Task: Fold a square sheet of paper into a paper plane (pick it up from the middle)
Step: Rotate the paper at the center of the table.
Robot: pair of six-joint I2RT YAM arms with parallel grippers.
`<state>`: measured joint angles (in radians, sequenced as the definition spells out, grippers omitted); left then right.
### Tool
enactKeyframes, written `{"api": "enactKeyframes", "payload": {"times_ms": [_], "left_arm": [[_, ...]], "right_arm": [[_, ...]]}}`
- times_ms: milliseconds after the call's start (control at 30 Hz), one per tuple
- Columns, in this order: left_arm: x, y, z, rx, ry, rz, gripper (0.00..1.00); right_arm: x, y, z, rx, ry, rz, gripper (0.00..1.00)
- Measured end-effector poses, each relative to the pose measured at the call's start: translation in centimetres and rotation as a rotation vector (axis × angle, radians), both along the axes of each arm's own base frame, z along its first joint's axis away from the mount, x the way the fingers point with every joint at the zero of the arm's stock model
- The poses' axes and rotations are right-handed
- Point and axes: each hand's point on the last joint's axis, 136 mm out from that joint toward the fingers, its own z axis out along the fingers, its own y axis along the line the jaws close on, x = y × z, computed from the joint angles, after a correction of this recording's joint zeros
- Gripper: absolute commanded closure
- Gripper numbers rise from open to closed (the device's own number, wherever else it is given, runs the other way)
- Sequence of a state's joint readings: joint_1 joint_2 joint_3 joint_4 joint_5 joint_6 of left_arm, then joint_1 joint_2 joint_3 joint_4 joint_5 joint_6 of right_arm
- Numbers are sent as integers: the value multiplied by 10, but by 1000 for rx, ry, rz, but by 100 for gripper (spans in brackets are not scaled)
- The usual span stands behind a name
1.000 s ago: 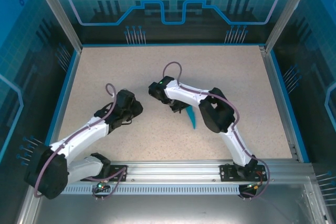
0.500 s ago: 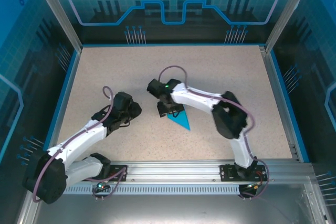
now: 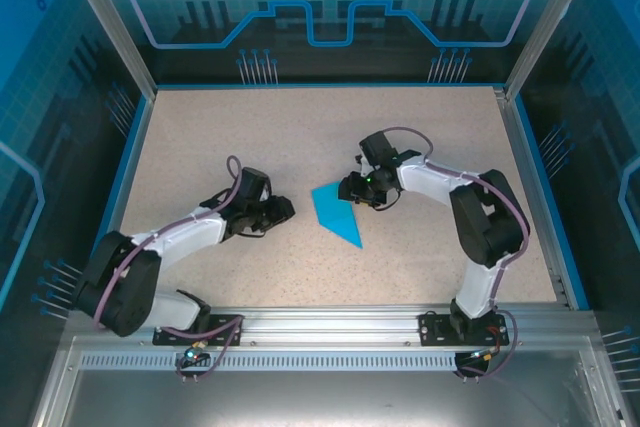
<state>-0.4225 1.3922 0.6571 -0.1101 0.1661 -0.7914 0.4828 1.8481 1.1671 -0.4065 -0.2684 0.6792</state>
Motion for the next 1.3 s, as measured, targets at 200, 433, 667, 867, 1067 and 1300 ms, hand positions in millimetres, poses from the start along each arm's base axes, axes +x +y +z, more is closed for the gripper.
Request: {"api": "enactKeyframes", "payload": {"times_ms": [200, 433, 667, 867, 1067, 1300], "left_arm": [[7, -23, -2, -38, 24, -76, 64], [8, -39, -8, -49, 50, -126, 65], [10, -53, -11, -59, 62, -161, 67], [11, -56, -8, -62, 55, -167, 67], [11, -56, -8, -61, 56, -166, 67], [11, -56, -8, -62, 56, -166, 68]], "right_arm": [[9, 10, -13, 50, 14, 16, 66], [11, -2, -29, 146, 24, -53, 82], [0, -10, -29, 196, 8, -119, 79], [-2, -13, -21, 195, -9, -137, 68], [-2, -23, 21, 176, -105, -140, 65], [-23, -10, 47, 208, -159, -74, 89]]}}
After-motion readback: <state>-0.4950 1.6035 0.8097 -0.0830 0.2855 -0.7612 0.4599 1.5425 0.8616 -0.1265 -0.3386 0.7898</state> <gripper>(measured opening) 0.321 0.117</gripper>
